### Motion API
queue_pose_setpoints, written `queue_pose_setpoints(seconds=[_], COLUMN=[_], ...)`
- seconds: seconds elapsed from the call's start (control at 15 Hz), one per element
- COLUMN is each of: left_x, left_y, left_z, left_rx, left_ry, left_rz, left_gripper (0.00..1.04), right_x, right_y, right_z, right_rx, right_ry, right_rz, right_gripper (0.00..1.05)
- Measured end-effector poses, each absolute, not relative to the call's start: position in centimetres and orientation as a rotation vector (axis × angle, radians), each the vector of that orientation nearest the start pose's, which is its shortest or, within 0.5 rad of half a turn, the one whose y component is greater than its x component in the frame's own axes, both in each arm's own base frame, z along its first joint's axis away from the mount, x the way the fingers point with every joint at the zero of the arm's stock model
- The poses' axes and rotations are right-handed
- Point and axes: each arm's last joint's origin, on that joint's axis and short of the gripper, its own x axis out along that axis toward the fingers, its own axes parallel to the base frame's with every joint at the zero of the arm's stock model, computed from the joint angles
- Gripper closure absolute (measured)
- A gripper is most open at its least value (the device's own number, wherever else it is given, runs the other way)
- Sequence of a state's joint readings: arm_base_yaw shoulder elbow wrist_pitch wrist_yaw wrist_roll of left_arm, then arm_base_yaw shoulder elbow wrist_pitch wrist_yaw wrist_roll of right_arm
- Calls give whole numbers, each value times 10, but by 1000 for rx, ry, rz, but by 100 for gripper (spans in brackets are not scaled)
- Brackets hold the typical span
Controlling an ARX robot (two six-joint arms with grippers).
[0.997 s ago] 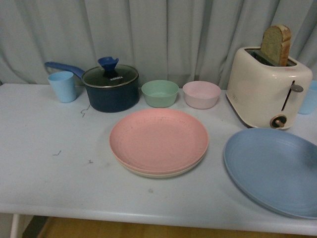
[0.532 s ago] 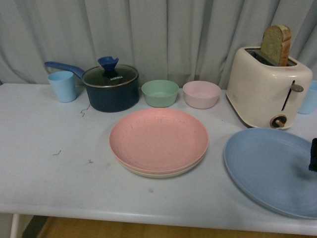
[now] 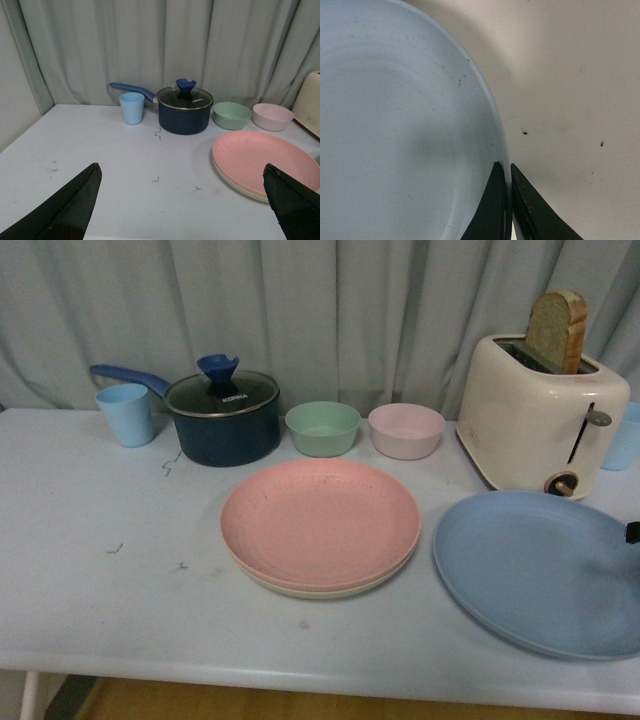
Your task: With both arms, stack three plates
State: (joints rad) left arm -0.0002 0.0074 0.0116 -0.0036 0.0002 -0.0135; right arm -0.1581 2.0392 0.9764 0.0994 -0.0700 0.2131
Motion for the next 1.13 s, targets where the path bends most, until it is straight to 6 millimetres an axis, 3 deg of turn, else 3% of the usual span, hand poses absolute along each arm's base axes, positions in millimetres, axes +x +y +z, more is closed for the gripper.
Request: queue_pose_setpoints(seconds=[0.4,0.6,0.66,0.8,0.86,0.93,1.0,1.13], left_x=[97,97,97,97,97,97,97,97], left_y=[0,0,0,0,0,0,0,0], left_z=[167,167,167,167,167,167,167,167], left_rx=[-14,-14,-14,-14,-14,-14,-14,-14], left_ry=[-1,-1,-1,-1,-1,-1,-1,-1], left_rz=[0,0,0,0,0,0,0,0], left_gripper=[7,7,7,7,7,7,7,7], right_x=[356,337,331,322,318,338,374,394], right_y=[-55,-62,-64,-63,-51,-12,38,69], right_z=[86,99,107,147,179,202,176,158], right_rx=[308,331,337,347,379,459,519,530], right_ry=[915,906,893,794,699,557,647,733], right_rz=[-176,-171,-161,-108,-12,133,204,210], right_gripper=[102,102,102,102,102,102,102,102])
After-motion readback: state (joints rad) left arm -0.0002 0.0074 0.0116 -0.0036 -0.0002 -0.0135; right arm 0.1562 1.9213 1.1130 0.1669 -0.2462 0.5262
